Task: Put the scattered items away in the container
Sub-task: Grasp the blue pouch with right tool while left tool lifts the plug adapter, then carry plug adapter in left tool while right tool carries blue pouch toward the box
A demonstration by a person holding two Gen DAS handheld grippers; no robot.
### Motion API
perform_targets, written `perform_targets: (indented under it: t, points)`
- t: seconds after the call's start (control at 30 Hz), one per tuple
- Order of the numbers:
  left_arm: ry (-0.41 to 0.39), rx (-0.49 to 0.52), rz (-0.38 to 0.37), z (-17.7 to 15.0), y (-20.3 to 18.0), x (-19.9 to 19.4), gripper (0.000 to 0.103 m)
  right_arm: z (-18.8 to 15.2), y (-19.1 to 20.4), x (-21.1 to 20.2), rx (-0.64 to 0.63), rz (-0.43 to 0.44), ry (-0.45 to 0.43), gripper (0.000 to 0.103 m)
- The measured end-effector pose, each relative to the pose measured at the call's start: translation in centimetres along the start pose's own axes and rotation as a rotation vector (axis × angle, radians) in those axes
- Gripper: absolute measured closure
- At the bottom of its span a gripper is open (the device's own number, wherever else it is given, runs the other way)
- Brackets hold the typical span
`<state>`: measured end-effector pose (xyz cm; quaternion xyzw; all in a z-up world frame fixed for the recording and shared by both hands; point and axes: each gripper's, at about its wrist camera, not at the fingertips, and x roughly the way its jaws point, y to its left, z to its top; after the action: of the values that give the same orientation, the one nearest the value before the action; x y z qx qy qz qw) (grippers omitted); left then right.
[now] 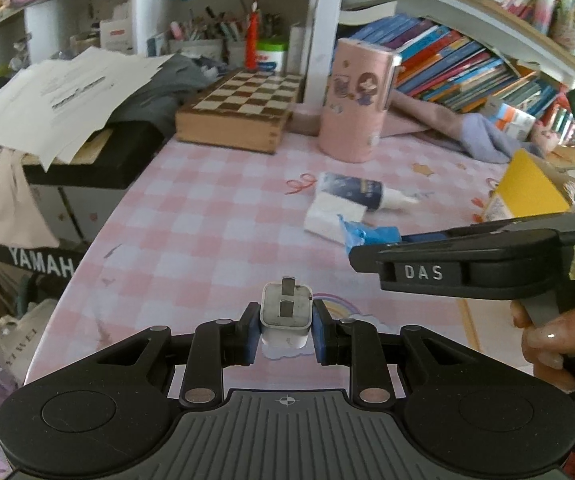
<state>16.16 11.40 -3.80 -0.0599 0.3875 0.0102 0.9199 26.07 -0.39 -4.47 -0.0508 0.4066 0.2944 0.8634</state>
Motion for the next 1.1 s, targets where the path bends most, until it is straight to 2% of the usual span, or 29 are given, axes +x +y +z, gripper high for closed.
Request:
perform_targets:
  t: [0.5,0.77,1.1]
  points:
    - [-0.068,0.072,-0.067,-1.0,-3.1,-3.9,0.078,-3.1,-2.1,-6.8,0.095,-0.076,-0.071,0.067]
    - [-0.092,0.097,-0.103,-2.7,-4.2,-7.2,0.078,-5.3,-1.5,-10.7,0.119,-0.090,-0.113,0.067]
    - [-0.109,0.135,-0.165,-5.7,-5.4,-10.9,0.078,-9.9,0.4,-16.5,0.148,-0.115,-0.163,0.068]
